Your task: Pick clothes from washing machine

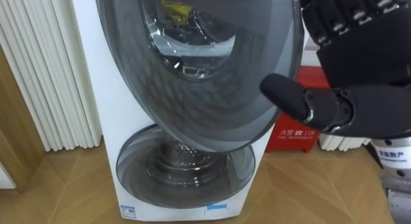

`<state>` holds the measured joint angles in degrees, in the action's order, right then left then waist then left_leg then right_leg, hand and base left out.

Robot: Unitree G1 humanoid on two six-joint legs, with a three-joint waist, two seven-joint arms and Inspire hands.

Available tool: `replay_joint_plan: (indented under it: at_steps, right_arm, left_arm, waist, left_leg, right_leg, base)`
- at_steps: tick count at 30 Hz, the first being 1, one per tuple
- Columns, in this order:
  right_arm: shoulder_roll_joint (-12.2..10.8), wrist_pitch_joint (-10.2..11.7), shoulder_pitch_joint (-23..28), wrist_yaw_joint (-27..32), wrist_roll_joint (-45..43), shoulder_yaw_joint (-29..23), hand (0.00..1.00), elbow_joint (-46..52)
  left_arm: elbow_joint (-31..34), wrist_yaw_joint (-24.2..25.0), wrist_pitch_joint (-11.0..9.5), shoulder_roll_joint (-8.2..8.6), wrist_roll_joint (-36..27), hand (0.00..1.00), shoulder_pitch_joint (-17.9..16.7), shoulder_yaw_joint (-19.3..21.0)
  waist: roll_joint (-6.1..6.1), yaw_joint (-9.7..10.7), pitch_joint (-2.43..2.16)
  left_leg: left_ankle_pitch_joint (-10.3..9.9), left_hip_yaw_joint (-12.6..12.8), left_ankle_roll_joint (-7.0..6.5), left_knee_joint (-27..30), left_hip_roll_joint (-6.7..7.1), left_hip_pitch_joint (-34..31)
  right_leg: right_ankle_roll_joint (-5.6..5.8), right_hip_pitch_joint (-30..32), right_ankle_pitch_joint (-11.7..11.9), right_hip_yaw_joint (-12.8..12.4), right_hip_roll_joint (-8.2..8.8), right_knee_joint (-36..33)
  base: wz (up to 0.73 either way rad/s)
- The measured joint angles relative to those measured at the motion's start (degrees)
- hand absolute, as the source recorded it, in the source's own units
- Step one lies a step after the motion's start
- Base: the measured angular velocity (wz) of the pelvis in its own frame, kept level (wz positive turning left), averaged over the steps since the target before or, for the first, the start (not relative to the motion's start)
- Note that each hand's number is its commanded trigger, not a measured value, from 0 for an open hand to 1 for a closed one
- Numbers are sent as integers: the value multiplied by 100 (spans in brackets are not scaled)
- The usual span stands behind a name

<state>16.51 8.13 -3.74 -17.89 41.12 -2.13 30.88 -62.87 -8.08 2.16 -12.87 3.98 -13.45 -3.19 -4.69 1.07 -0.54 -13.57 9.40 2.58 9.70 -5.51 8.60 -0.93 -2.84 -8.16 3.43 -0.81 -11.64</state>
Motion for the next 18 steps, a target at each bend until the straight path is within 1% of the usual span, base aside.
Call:
replay_joint_plan:
  at_steps: [3,5,7,8,11,13,16,18]
  right_arm:
    - [-112,62,5,-53,170,136,0,-1]
    - [-130,68,5,-158,286,168,0,3]
    - [-135,135,4,-211,374,282,0,2]
    - [-139,190,4,-259,374,344,0,5]
    - [-172,260,3,-432,374,492,0,27]
    - [-176,301,-19,-539,373,615,0,39]
    - [-175,302,-179,-693,374,953,0,52]
    - [-174,294,-358,-734,374,1285,0,70]
  left_arm:
    - [0,9,-6,-15,27,0,10,-48]
    - [-6,34,-9,-26,40,0,10,-60]
    - [-6,43,-9,-38,39,0,3,-84]
    - [-6,49,-8,-53,47,0,7,-141]
    - [-6,115,-8,-67,67,0,34,-197]
    - [-5,149,-7,-109,65,0,61,-269]
    - [3,226,10,-137,65,0,94,-275]
    - [8,249,34,-137,60,0,145,-283]
  waist:
    - [2,-7,0]
    - [4,-13,1]
    - [8,-30,1]
    - [13,-47,1]
    - [11,-115,0]
    - [14,-163,1]
    - [14,-207,1]
    - [9,-304,3]
  left_leg:
    - [1,3,1,-4,-3,0]
    - [3,-5,5,-4,-6,-4]
    - [6,-2,10,-4,-12,-4]
    - [9,-2,15,-5,-16,-6]
    - [20,-8,30,-5,-28,-7]
    - [27,-15,40,3,-40,-11]
    - [51,-32,65,0,-58,-21]
    - [63,-56,81,1,-72,-29]
  right_leg:
    - [0,2,0,-5,-7,6]
    - [-2,2,1,-1,-10,6]
    - [-7,6,4,-2,-16,4]
    - [-11,9,7,-1,-20,3]
    - [-25,12,15,8,-30,3]
    - [-39,7,24,27,-35,8]
    - [-52,5,32,54,-44,10]
    - [-69,-1,42,83,-54,20]
  base:
    - [0]
    - [0]
    - [0]
    - [0]
    - [0]
    - [2]
    - [3]
    - [4]
